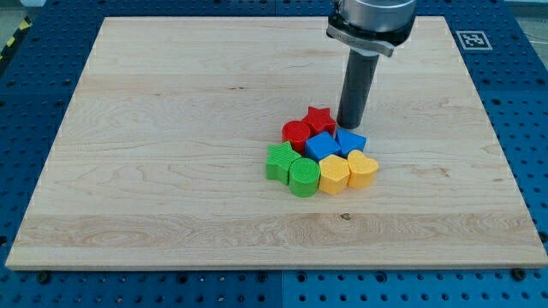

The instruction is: Push the green star into the group of blocks

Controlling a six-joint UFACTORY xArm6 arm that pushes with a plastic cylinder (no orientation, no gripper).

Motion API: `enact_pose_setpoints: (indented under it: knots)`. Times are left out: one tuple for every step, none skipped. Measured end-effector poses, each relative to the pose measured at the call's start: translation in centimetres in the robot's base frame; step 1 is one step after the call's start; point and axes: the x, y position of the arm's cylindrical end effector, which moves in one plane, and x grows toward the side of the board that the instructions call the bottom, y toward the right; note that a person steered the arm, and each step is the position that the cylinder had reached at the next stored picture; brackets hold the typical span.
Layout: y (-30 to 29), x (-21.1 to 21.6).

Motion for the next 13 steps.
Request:
enact_pose_setpoints:
  knots:
    - [1.1, 0.3]
    - [1.3, 0.4]
    - [3.8, 1.4]
    - [4.7, 3.5]
    - [4.7, 4.5]
    - [4.7, 5.7]
    - [5.6, 7.9]
    - [4.8, 10.8]
    - [0.6, 13.6]
    - [-7.7, 13.7]
    - [-14.3, 12.7]
    - [-17.0, 10.0]
    - [-16.0, 8.8]
